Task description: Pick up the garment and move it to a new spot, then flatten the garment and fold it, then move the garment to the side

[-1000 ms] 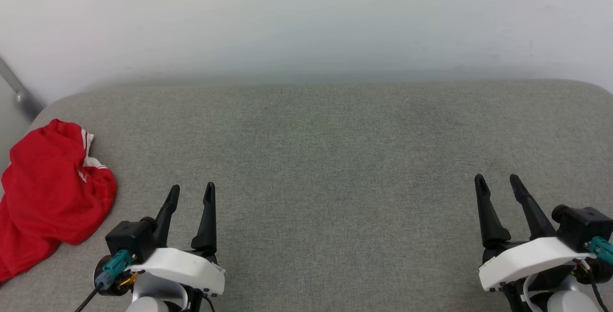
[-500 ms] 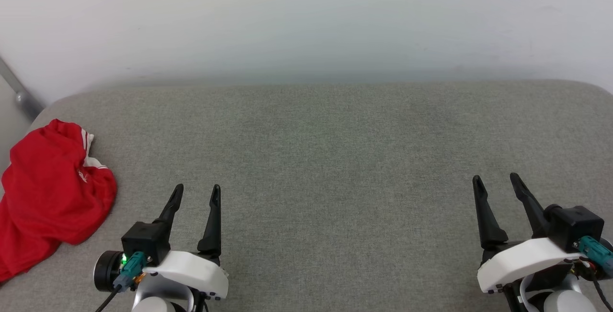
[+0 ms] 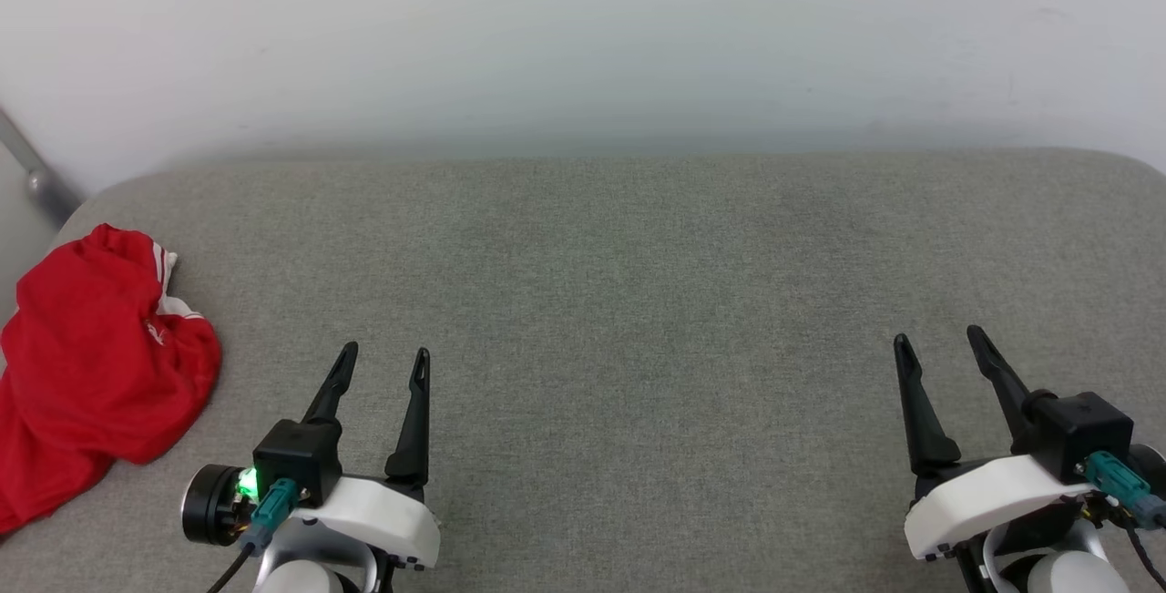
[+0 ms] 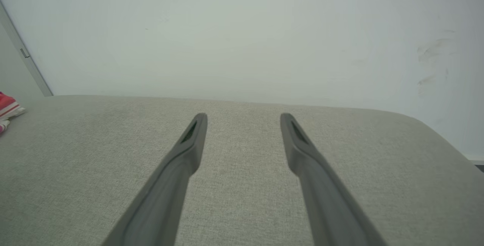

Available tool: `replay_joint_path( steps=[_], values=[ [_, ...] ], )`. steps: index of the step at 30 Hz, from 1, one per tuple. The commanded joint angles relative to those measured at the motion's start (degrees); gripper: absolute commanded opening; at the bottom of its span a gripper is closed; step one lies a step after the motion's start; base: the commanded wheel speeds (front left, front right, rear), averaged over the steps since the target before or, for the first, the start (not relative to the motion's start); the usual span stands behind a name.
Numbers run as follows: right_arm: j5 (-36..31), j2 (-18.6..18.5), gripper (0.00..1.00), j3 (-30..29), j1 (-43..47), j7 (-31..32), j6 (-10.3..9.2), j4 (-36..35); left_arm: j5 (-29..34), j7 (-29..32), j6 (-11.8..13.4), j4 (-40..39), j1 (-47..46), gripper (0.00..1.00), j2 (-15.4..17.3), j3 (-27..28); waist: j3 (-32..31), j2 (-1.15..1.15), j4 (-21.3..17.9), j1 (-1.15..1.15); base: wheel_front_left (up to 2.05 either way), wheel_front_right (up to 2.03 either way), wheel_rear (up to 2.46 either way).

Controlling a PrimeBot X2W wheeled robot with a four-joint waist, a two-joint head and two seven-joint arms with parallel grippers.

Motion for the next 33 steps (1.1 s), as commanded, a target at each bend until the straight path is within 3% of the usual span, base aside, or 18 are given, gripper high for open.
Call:
replay_joint_path(
  steps=[1, 11, 26, 33],
  values=[
    [-1.36, 0.20, 1.00, 0.02, -0.01, -0.42, -0.02, -0.18, 1.04, -0.56, 0.04, 0.00, -0.55, 1.00, 0.02, -0.06, 0.03, 0.00, 0.01, 0.00, 0.00, 0.00, 0.00],
    [-3.49, 0.23, 1.00, -0.05, -0.01, -1.61, -0.02, 0.40, 3.66, -1.53, -0.29, 0.56, -0.05, 1.00, -0.18, 0.49, -0.03, 0.00, -0.15, 0.00, 0.00, 0.00, 0.00],
    [-1.62, 0.22, 1.00, -0.24, -0.57, -2.36, -0.02, 1.39, 2.56, -1.40, -0.60, 0.71, -0.01, 1.00, -0.83, 1.51, 0.30, 0.00, 0.05, 0.00, 0.00, 0.00, 0.00],
    [-1.76, 0.21, 1.00, -0.30, -0.74, -2.31, -0.02, 1.06, 1.75, -1.40, -0.72, 1.54, -0.99, 1.00, -1.40, 1.97, 0.66, 0.00, 2.00, 0.00, 0.00, 0.00, 0.00]
  ],
)
